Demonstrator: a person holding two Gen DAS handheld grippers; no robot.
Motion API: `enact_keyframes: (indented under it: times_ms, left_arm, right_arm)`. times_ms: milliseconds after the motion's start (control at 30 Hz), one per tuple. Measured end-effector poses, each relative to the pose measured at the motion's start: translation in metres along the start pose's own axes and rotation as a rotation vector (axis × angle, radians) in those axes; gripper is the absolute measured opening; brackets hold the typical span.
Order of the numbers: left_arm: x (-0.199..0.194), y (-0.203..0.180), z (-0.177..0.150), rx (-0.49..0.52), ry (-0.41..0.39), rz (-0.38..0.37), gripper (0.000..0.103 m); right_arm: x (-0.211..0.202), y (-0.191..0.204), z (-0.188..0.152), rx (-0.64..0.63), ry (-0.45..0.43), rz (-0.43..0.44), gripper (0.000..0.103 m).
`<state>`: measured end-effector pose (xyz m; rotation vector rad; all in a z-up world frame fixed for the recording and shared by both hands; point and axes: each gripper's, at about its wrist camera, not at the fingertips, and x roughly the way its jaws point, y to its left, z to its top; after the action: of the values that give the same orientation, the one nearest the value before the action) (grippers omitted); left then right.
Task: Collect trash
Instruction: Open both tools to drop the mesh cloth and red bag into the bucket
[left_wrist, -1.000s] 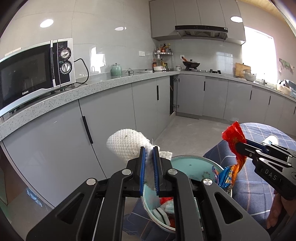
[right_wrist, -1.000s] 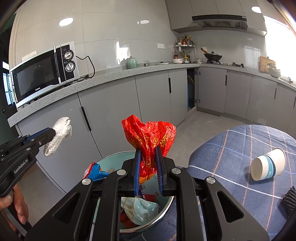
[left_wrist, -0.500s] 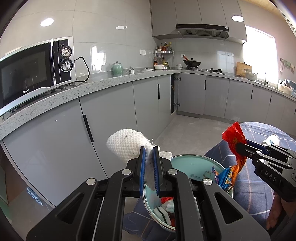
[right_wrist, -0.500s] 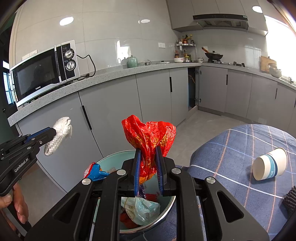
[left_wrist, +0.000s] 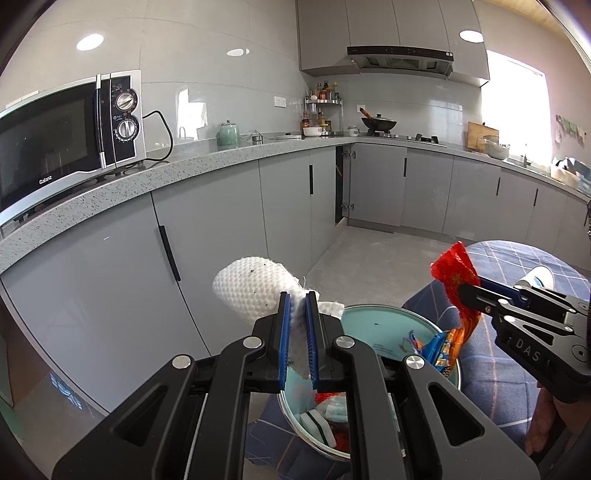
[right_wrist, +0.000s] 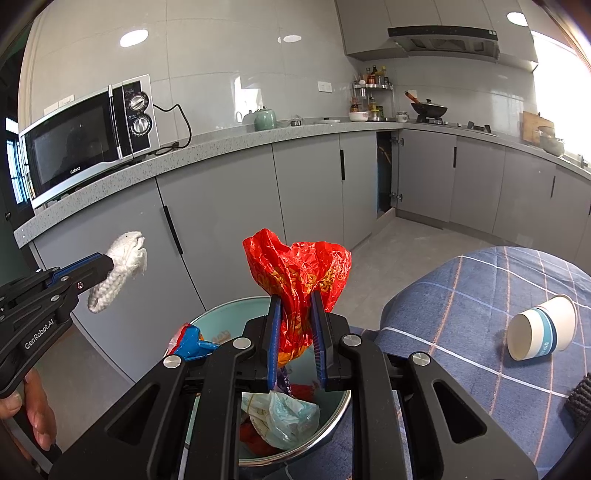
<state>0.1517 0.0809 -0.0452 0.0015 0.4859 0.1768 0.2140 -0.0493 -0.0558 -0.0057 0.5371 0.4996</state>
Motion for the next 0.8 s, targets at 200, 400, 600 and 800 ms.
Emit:
enact_keyframes:
  times_ms: [200, 400, 600, 800]
  left_arm:
    - [0.003, -0.005, -0.002, 0.016, 0.008, -0.027, 0.011]
    - [0.002, -0.013, -0.004, 0.032, 0.008, -0.034, 0.049]
    - [0.003, -0.013, -0.005, 0.027, 0.016, -0.032, 0.051]
    - [0.004, -0.011, -0.006, 0.022, 0.013, -0.019, 0.057]
  right_arm:
    - [0.006, 0.003, 0.0, -0.014, 0.018, -0.002, 0.019]
    - [0.008, -0.002, -0.003, 0.001, 0.02, -0.015, 0.037]
    - [0.006, -0.008, -0.006, 0.012, 0.019, -0.031, 0.041]
    - [0.005, -0.009, -0.009, 0.015, 0.021, -0.032, 0.041]
